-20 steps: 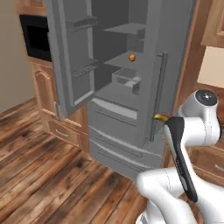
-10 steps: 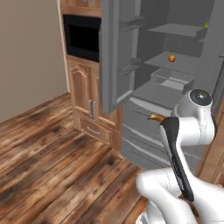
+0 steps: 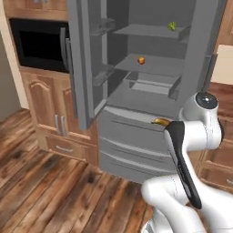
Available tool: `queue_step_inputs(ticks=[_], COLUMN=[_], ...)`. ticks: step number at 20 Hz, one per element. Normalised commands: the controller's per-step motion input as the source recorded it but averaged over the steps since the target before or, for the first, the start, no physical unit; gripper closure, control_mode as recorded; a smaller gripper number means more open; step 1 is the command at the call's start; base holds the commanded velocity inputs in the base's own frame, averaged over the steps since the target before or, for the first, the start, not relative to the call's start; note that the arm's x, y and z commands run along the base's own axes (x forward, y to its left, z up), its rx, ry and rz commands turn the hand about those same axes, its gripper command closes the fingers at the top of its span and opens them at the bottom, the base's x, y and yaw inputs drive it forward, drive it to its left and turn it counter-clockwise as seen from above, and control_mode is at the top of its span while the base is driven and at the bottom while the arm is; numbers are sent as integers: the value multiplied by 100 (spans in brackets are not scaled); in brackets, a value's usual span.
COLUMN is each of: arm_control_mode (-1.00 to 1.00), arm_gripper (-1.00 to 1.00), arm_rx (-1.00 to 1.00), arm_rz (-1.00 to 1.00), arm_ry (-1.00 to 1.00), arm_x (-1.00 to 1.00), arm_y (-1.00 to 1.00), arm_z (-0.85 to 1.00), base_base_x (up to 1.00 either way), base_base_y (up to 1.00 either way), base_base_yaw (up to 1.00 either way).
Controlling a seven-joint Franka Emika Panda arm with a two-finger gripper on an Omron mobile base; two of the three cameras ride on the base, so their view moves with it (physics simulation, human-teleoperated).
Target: Place the banana in the correct fridge rack based on whether it is a fruit or vegetable. Finally, close the fridge door.
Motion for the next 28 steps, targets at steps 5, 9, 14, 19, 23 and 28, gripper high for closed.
queue_step_inputs(ticks=[5, 9, 14, 19, 23, 28], arm_control_mode=[100, 100, 100, 100, 100, 100], arm_gripper=[100, 100, 100, 100, 100, 100], arm_rx=[0, 0, 0, 0, 0, 0], arm_rz=[0, 0, 0, 0, 0, 0], arm_ry=[0, 0, 0, 0, 0, 0], arm_x=[0, 0, 0, 0, 0, 0], arm_y=[0, 0, 0, 0, 0, 0], arm_z=[0, 0, 0, 0, 0, 0], base_base_x=[35, 44, 56, 56, 50, 48], base_base_y=[88, 69, 45, 31, 2, 4], base_base_yaw=[-42, -38, -35, -32, -32, -31])
